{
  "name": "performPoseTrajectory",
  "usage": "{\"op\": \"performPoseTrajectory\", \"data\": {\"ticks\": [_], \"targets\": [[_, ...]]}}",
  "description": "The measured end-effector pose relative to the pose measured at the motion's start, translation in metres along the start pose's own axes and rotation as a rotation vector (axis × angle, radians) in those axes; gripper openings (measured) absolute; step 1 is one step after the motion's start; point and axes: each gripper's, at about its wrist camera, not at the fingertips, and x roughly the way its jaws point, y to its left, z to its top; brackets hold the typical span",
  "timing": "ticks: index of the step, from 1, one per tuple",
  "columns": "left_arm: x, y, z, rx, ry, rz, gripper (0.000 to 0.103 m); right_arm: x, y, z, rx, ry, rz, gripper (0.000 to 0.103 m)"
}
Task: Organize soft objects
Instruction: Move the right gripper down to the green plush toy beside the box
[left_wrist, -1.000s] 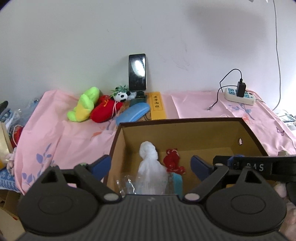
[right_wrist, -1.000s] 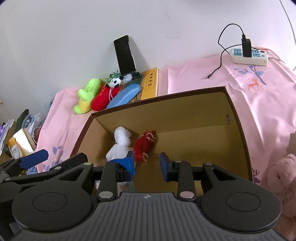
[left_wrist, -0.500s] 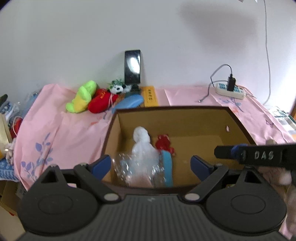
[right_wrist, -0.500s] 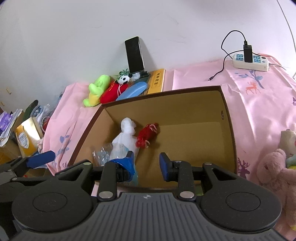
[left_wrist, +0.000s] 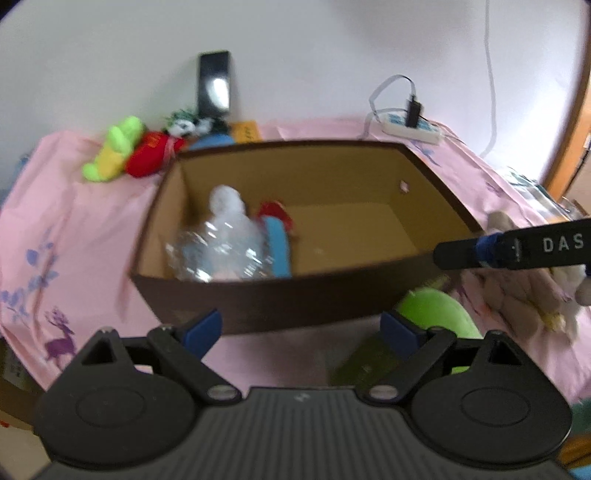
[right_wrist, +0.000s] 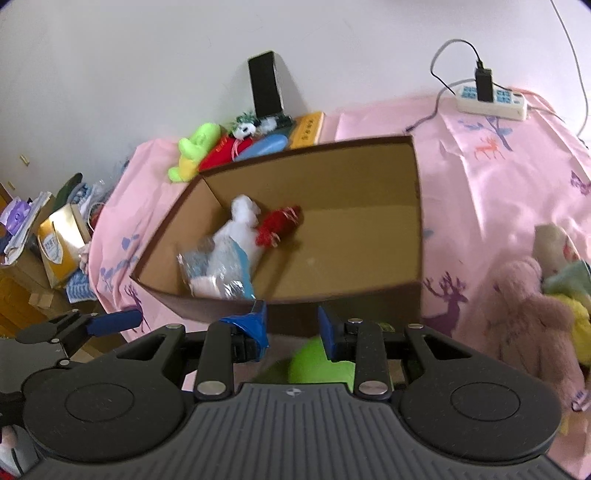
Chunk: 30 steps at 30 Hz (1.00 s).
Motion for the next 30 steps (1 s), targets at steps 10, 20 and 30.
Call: {"op": "performPoseTrajectory", "data": {"ticks": [10,20,30], "targets": [[0.012,-0.039,-0.010,0.085,0.049,-0.229,0.093,0.011,-0.033,-0.021,0.093,0.097,-0.034,0.013],[0.051,-0.055,-0.010,0.085,0.150,-0.327,0.093,0.015,-0.050,-0.028,0.126,0.142,0.019,0.014],[0.069,-0.080,-0.012,0.153,0.177,-0.379,0.093,0.021,-0.056,-0.029,0.064,0.192,0.063,0.017]]}}
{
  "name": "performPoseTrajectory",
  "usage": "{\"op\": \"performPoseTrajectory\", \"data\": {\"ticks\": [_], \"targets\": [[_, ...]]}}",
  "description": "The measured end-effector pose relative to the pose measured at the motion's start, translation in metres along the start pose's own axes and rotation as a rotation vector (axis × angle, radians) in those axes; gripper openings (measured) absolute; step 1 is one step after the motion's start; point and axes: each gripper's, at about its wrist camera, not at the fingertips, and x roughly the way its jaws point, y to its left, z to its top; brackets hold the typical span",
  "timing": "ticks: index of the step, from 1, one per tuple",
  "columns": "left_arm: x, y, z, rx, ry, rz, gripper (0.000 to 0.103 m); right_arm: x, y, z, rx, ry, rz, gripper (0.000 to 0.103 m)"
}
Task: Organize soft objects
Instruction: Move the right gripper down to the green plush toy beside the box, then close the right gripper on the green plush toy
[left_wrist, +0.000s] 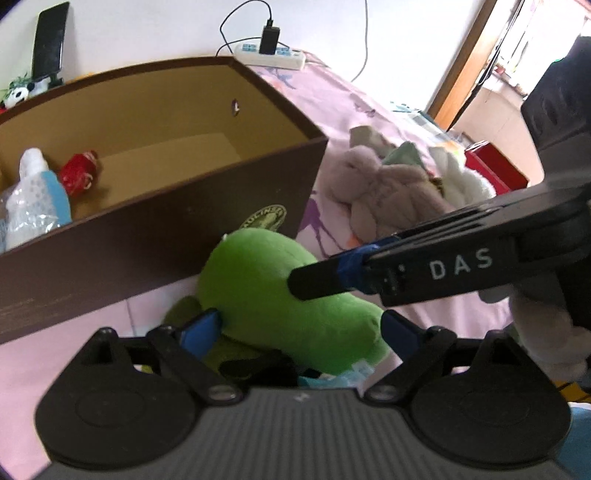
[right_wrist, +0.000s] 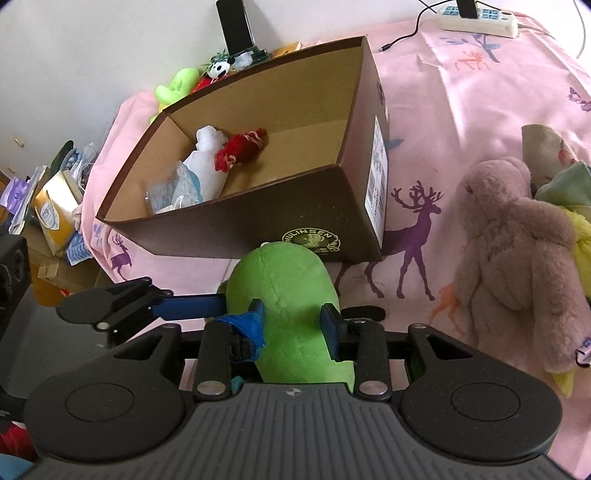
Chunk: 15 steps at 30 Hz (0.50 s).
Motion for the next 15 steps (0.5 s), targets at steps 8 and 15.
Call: {"op": "performPoseTrajectory", "data": {"ticks": [8,15], "targets": [[0.004,0.001,0.004,0.014,-0.011,0.018,0.090,0.005,-0.020,-0.003,0.118,-0.018,0.079,0.021],[0.011,-0.006,0.008,0.086,-0.033,0.059,0.094,0.002,-0.025,-0.004,0.155,-0.024,0.077,0.025]]}}
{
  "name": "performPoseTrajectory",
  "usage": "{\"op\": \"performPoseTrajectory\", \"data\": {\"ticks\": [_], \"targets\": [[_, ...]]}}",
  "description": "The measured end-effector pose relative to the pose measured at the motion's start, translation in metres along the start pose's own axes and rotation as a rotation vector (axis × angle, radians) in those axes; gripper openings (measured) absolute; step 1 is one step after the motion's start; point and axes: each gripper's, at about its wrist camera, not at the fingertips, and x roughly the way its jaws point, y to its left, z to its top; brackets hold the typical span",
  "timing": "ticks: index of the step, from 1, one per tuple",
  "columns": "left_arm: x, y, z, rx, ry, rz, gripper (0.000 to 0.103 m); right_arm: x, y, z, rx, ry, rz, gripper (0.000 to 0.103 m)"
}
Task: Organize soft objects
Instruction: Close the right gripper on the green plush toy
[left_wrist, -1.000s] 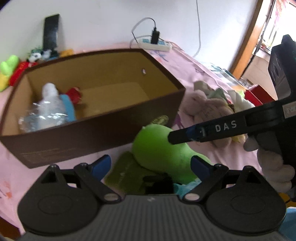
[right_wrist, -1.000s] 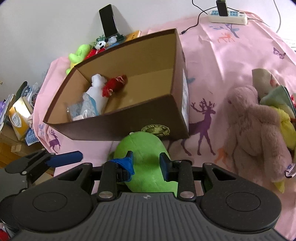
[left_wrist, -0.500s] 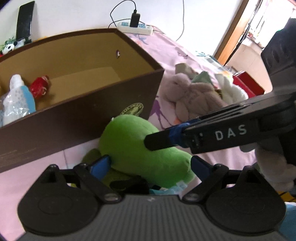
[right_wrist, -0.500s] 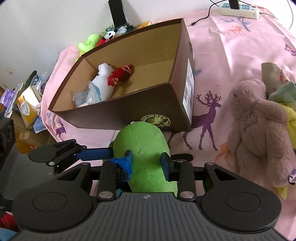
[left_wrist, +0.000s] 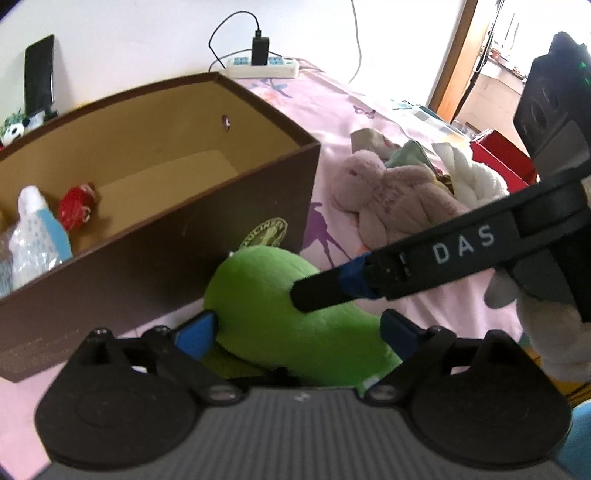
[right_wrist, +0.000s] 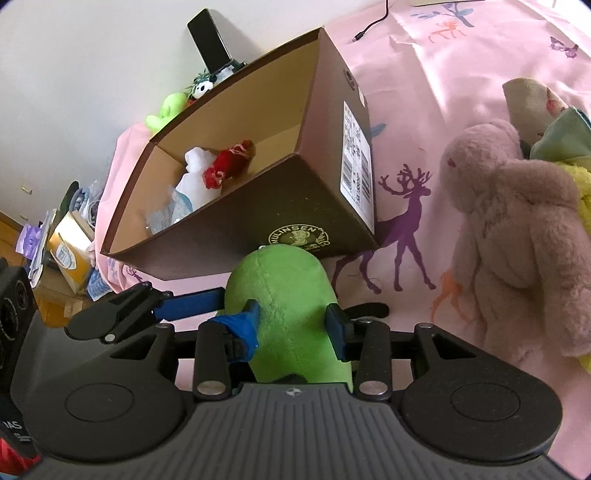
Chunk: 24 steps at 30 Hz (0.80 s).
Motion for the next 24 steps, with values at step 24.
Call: {"op": "performPoseTrajectory", "data": {"ticks": [24], "targets": [[-0.054,-0.039,0.016,0.167,-0.215,0.032,0.066,-0.062,0.027,-0.011,-0.033,-0.187,0.015,0.023]]}}
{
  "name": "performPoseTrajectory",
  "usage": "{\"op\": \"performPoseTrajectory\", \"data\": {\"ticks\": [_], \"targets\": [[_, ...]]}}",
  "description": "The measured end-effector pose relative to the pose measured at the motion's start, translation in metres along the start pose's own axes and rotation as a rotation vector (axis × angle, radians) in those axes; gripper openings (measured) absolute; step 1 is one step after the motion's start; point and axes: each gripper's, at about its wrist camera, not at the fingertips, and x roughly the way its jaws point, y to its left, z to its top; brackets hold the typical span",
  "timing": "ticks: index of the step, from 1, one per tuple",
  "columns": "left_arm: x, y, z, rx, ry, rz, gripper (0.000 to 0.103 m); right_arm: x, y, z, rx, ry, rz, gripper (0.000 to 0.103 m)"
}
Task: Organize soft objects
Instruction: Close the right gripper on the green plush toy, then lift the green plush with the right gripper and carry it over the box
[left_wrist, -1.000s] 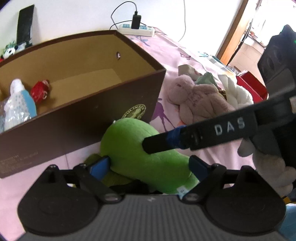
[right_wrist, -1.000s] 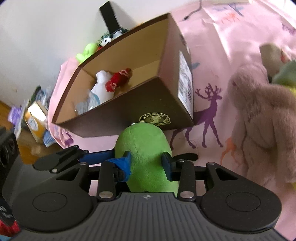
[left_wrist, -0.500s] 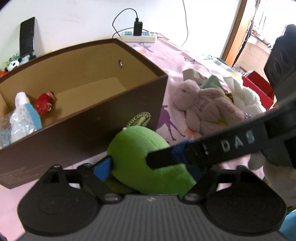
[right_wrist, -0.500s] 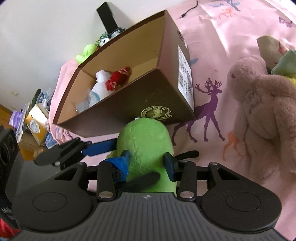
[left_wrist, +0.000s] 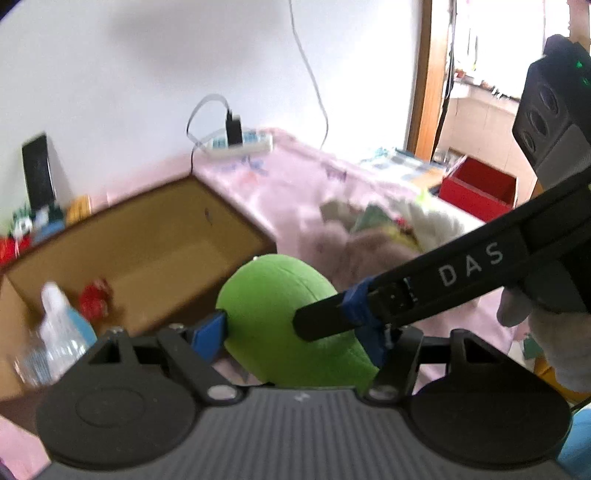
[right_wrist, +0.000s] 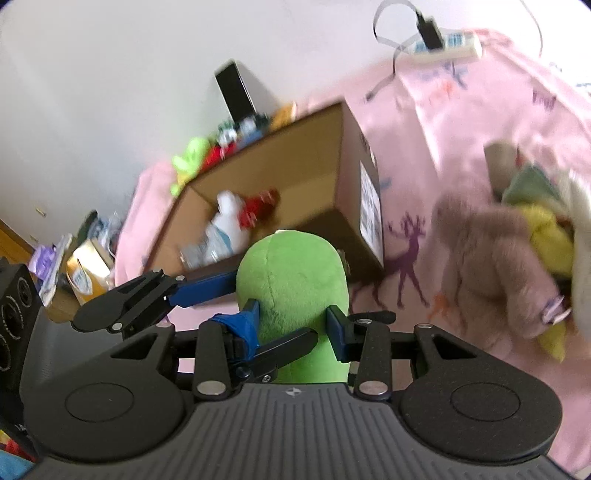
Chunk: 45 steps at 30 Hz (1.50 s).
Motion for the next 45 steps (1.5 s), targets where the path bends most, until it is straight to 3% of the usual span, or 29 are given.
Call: {"op": "performPoseTrajectory", "data": {"ticks": [6,10,18,26,35,43,45], "targets": [[-0.023,0.008,0.024,0.020,-0.104,0.008,0.066,-0.016,0.015,0.022,-0.031,-0.097,0.039,0.023],[-0.034,0.021,0.043,0.049,-0.183,0.051,0.066,-0.019,0.030,0.044,-0.078,-0.167,0.078,0.023],[-0.023,0.071,0.073,0.019,-0.215,0.119,0.066,0.015,0.051,0.087,-0.112,-0.212,0.113,0.023],[0.014,0.124,0.077,-0.063,-0.129,0.133,0.066,0.078,0.047,0.115,-0.080,-0.143,0.095,0.023],[0.068,0.173,0.060,-0.147,0.063,0.126,0.066,0.151,0.025,0.121,0.069,0.009,0.060,0.022],[0.109,0.196,0.053,-0.161,0.209,0.148,0.066,0.187,0.021,0.118,0.141,0.078,-0.018,0.021],[0.115,0.196,0.051,-0.139,0.228,0.146,0.061,0.195,0.022,0.117,0.151,0.096,-0.028,0.021]]}}
